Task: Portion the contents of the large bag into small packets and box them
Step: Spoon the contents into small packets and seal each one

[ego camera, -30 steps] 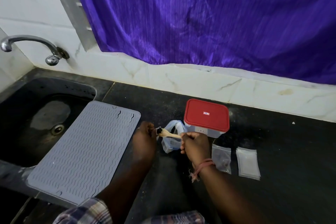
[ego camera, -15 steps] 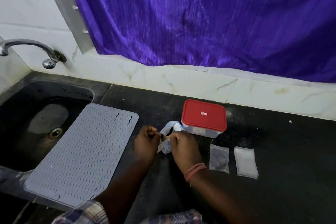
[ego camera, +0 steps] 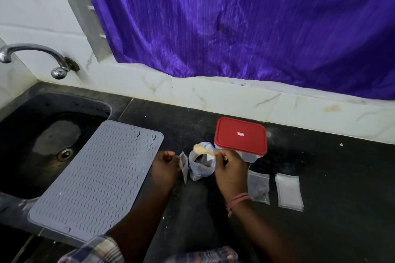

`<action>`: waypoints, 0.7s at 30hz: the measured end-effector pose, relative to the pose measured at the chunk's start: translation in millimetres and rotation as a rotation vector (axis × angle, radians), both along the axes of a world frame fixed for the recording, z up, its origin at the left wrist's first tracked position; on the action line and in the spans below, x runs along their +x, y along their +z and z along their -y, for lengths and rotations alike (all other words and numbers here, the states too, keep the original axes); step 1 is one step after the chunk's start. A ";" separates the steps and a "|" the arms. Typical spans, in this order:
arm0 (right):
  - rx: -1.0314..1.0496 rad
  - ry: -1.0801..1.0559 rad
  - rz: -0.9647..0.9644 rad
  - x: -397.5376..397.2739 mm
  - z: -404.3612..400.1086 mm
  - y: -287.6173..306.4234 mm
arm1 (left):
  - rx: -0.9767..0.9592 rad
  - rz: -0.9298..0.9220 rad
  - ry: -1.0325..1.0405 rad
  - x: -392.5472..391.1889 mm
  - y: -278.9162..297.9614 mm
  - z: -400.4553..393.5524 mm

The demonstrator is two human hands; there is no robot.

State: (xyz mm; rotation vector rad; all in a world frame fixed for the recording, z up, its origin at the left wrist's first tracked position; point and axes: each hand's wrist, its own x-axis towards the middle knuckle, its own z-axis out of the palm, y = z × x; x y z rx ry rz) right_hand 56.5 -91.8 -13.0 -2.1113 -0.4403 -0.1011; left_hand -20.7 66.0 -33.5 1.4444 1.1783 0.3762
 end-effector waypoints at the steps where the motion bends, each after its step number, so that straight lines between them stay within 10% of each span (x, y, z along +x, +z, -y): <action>1: 0.010 -0.073 -0.052 5.1 3.2 -3.7 | 0.011 -0.016 -0.008 -1.2 -0.6 -2.6; 10: -0.255 -0.074 -0.390 15.0 -17.7 -47.2 | -0.091 -0.025 -0.060 2.7 21.2 -16.1; 15: -0.467 -0.029 -0.064 11.1 -11.1 -40.2 | -0.109 0.042 -0.267 4.0 55.4 -31.9; 21: 0.122 0.325 -0.418 3.8 -20.9 33.8 | -0.131 0.149 -0.564 9.1 98.3 -34.6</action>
